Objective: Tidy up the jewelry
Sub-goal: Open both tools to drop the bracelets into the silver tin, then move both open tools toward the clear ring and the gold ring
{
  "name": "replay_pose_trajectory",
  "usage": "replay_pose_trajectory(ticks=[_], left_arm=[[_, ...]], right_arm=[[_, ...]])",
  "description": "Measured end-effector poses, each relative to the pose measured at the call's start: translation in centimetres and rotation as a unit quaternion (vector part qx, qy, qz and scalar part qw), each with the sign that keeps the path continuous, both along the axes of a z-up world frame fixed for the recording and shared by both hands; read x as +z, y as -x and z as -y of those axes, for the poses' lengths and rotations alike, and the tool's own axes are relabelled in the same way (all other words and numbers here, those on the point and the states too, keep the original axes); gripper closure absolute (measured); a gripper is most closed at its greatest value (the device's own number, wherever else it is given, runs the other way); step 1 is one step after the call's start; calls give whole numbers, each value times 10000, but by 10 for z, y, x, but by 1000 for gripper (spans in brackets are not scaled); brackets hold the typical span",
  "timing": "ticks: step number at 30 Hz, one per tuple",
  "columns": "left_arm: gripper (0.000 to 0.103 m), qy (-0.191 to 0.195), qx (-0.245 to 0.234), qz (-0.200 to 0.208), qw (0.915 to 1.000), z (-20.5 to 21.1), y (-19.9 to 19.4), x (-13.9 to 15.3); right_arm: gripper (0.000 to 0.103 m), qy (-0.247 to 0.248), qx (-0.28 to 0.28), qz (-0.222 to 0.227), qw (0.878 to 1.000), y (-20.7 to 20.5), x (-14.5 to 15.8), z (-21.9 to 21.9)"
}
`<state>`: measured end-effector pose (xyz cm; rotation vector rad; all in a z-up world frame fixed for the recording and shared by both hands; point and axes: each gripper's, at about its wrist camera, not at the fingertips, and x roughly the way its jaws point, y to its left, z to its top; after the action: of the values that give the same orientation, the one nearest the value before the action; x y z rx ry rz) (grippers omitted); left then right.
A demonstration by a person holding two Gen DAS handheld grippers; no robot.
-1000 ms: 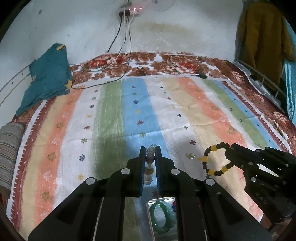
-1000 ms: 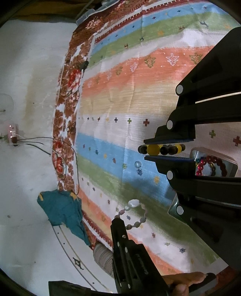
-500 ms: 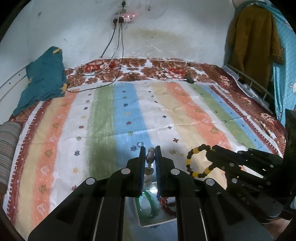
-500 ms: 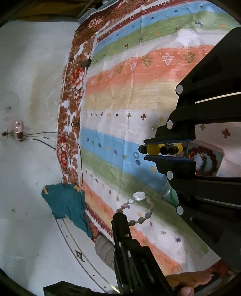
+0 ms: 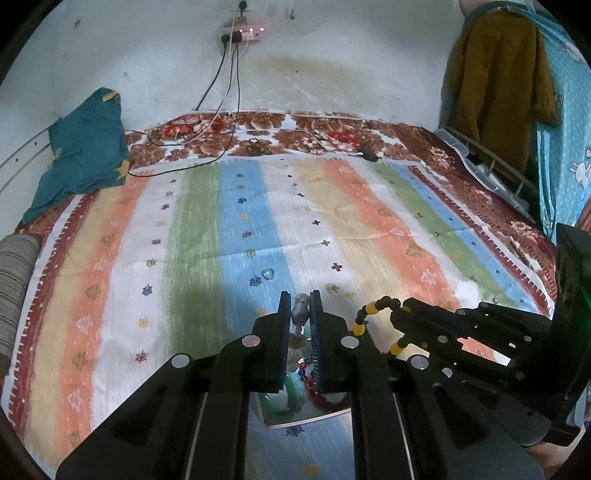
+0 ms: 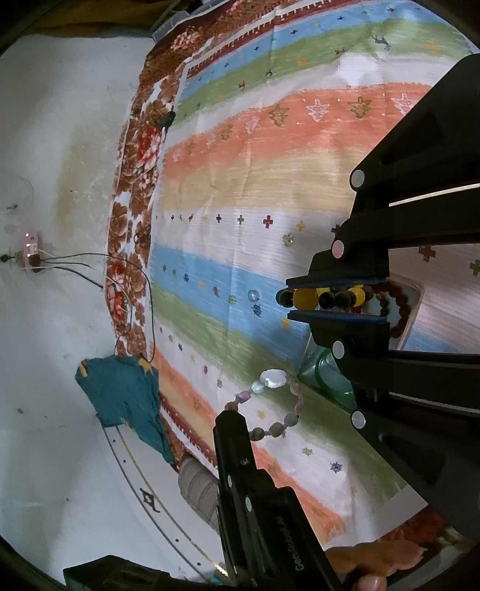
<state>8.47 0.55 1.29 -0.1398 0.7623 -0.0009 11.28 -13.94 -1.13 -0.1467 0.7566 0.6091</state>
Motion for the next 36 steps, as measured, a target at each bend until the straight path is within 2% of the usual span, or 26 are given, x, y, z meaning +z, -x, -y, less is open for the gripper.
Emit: replay_pose_trajectory(ticks=[4, 7, 8, 9, 11, 18, 23, 28, 33, 36], left_arm=[[93, 23, 0, -34, 10000, 2, 5, -1], [92, 50, 104, -221, 9997, 1, 5, -5], [88, 24, 125, -252, 9996, 0, 4, -6], [85, -19, 158, -264, 9995, -1, 4, -7], [81, -75, 261, -262, 9993, -6, 2, -7], [71, -10, 547, -455, 9975, -25, -9, -17], [57, 21, 602, -546, 9967, -29, -18, -23], [52, -163, 678, -688, 9952, -30, -30, -35], [47, -189, 731, -756, 9943, -35, -43, -41], [44, -188, 724, -740, 9944, -36, -49, -41]], right_arm=[[91, 0, 21, -29, 10000, 4, -1, 1], [90, -32, 36, -103, 9999, 3, -4, 3], [86, 20, 4, -117, 9999, 2, -5, 3], [75, 78, -53, -104, 9999, 1, -6, 4], [64, 110, -146, -108, 9998, -2, -7, 8], [64, 222, -384, -397, 9982, -22, -20, 18], [60, 309, -412, -483, 9975, -31, -25, 17], [60, 384, -509, -625, 9960, -43, -34, 18], [50, 364, -521, -588, 9962, -52, -35, 18], [50, 377, -564, -643, 9956, -60, -39, 19]])
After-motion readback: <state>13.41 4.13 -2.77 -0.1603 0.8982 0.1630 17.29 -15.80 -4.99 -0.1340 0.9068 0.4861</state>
